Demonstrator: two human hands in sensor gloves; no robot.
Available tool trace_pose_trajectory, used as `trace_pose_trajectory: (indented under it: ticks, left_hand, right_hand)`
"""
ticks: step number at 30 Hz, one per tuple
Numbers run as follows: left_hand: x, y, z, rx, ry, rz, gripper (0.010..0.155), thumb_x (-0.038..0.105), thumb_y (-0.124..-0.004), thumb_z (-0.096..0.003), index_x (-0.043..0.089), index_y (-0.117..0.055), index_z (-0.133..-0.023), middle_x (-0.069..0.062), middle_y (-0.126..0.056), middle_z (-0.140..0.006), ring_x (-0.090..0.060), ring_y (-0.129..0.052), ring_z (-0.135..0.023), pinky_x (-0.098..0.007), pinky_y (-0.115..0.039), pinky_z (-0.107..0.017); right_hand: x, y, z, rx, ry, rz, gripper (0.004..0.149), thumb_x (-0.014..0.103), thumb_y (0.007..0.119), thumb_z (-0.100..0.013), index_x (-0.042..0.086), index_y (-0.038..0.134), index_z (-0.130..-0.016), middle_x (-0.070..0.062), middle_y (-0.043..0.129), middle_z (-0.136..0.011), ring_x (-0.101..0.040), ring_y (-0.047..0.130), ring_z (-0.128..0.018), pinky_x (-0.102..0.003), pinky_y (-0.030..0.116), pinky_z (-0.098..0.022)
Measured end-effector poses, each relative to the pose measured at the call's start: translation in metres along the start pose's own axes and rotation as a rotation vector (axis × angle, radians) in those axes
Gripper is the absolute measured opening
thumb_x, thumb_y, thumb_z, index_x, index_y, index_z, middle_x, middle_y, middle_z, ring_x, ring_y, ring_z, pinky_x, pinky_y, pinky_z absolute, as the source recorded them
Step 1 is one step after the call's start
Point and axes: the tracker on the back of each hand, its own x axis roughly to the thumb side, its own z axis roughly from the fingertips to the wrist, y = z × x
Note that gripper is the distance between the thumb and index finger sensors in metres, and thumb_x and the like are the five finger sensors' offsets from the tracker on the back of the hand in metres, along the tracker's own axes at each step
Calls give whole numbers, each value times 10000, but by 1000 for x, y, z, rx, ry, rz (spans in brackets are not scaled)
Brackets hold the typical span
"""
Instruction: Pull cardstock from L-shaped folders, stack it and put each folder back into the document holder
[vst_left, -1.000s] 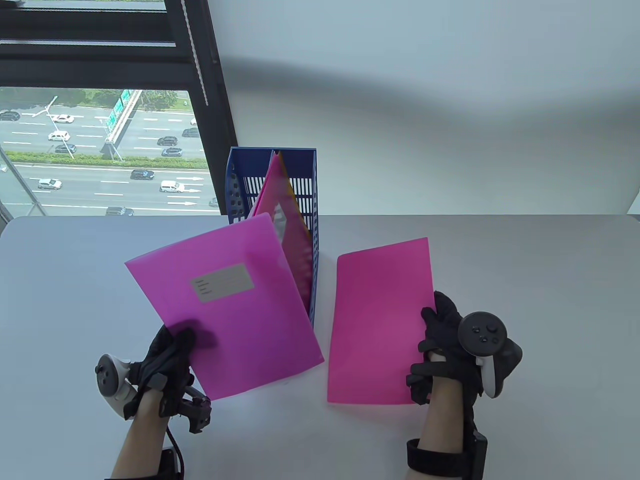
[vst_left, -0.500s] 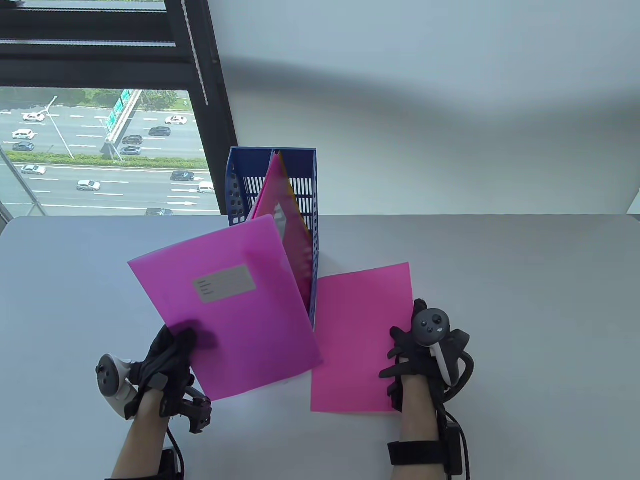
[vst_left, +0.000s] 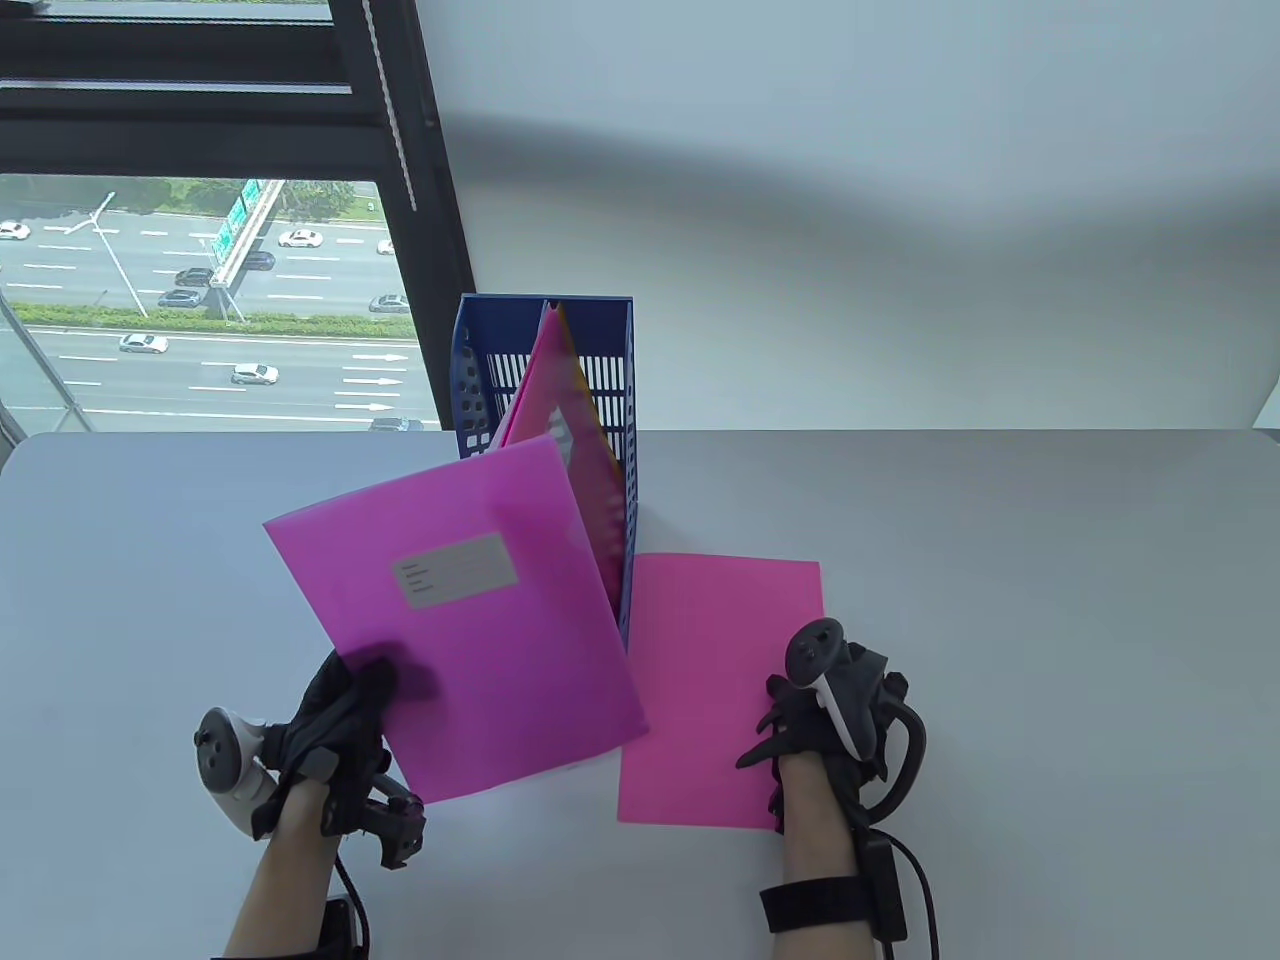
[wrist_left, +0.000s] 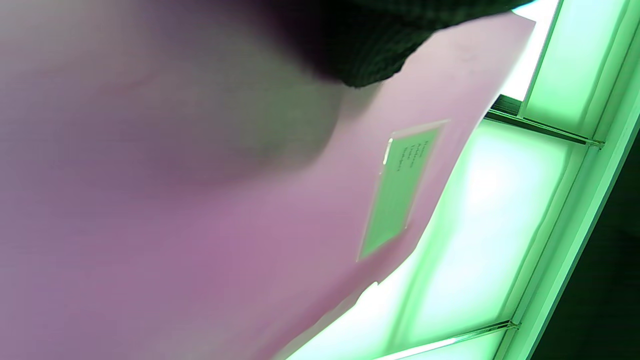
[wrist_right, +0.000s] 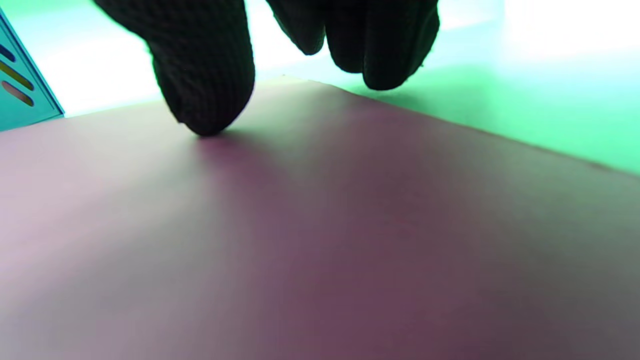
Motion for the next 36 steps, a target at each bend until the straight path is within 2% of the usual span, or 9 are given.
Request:
trace_pose_trajectory:
  ticks: [6,9,14,19,22,25,27,33,36]
  left_hand:
    - [-1,-1,0,-8,1,-6,429,328,-743,-581,232,-761,-998,-8,-910,-849,-259,-1025,-684,-513,-695,-704]
    - [-2,-1,0,-8,1,-7,430,328,-744,-580,230,-761,-998,-8,-910,-849,-259,-1025,-684,-513,-695,-703]
    - [2,-4,-3,-20,-10,-5,429,329,-744,-581,230,-763,-998,-8,-911,-849,-261,-1025,-684,-514,-694,-704]
    - [28,-11,-15,-71,-84,-29,429,331,-744,-582,231,-763,-999,-6,-914,-848,-257,-1028,-683,-513,-696,-705]
    - [46,-15,-29,-106,-119,-50,430,332,-745,-583,227,-766,-999,-6,-916,-848,-258,-1028,-683,-514,-697,-705]
    - [71,-18,-43,-160,-185,-121,421,342,-755,-580,224,-786,-983,-5,-928,-830,-258,-1036,-661,-522,-697,-699]
    - [87,-19,-49,-237,-239,-204,421,351,-755,-584,229,-781,-986,-2,-926,-835,-256,-1035,-667,-525,-699,-699]
    - [121,-18,-51,-313,-307,-420,407,401,-787,-580,205,-856,-930,-31,-969,-746,-295,-1037,-548,-569,-699,-677]
    - [136,-17,-49,-379,-281,-683,420,455,-802,-575,179,-928,-865,-13,-1022,-612,-282,-1049,-411,-569,-727,-658]
  right_hand:
    - [6,-9,4,-59,-64,-31,882,548,927,-499,286,403,-1158,-43,529,-1131,-279,694,-877,-558,297,-787]
    - [16,-33,15,-124,-139,-143,840,558,914,-508,298,442,-1153,-9,587,-1116,-265,698,-889,-553,300,-795]
    - [36,-76,44,-214,-387,-382,702,544,897,-520,297,595,-1104,25,751,-1033,-237,804,-831,-545,345,-798]
    - [57,-104,75,-86,-779,-798,651,582,829,-540,282,647,-1089,19,800,-1014,-240,835,-820,-552,347,-808]
    - [67,-110,89,1,-877,-991,601,527,847,-558,239,694,-1063,-1,845,-960,-246,858,-770,-557,359,-809]
    - [71,-118,98,-91,-899,-914,415,429,855,-574,265,790,-950,71,924,-787,-168,911,-626,-533,447,-801]
    - [70,-124,104,-187,-926,-865,394,420,858,-570,294,796,-939,85,919,-800,-167,901,-655,-533,449,-800]
    - [70,-130,113,-209,-943,-881,379,438,864,-570,304,806,-920,79,910,-803,-182,881,-669,-541,437,-803]
    - [68,-134,119,-279,-920,-881,373,441,872,-569,299,815,-910,74,915,-786,-183,879,-658,-543,443,-800]
